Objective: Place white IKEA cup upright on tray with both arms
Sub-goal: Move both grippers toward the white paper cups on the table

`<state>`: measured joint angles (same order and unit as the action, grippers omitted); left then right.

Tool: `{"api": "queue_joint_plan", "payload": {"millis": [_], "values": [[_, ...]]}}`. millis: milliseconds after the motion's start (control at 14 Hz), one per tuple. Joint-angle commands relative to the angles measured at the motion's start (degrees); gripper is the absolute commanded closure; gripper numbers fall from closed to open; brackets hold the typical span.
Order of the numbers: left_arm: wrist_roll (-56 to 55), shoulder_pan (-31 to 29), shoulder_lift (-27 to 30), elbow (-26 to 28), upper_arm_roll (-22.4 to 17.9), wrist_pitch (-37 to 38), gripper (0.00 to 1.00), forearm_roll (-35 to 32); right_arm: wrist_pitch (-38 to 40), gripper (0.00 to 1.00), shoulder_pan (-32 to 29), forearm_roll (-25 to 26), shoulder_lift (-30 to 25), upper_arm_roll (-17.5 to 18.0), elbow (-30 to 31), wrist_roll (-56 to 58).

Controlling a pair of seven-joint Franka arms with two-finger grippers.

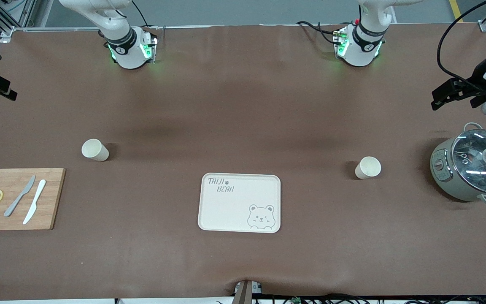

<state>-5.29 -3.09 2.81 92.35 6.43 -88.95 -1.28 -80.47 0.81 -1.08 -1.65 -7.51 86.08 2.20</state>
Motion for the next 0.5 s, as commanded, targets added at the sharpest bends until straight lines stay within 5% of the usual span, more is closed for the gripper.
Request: {"api": "queue_joint_plan", "payload": {"millis": [0,429], "values": [[0.98,-0.16,-0.35,-0.85,0.25,1.41,0.00,-1.27,0.58,0.00,-0.19,0.55,0.59,0.13,-1.09,-0.18],[0.29,-0.24,-3.42,-2.08,0.08,1.77,0.00,-1.27,0.58,0.00,-0.37,0.55,0.77,0.13,-1.09,-0.26]]}}
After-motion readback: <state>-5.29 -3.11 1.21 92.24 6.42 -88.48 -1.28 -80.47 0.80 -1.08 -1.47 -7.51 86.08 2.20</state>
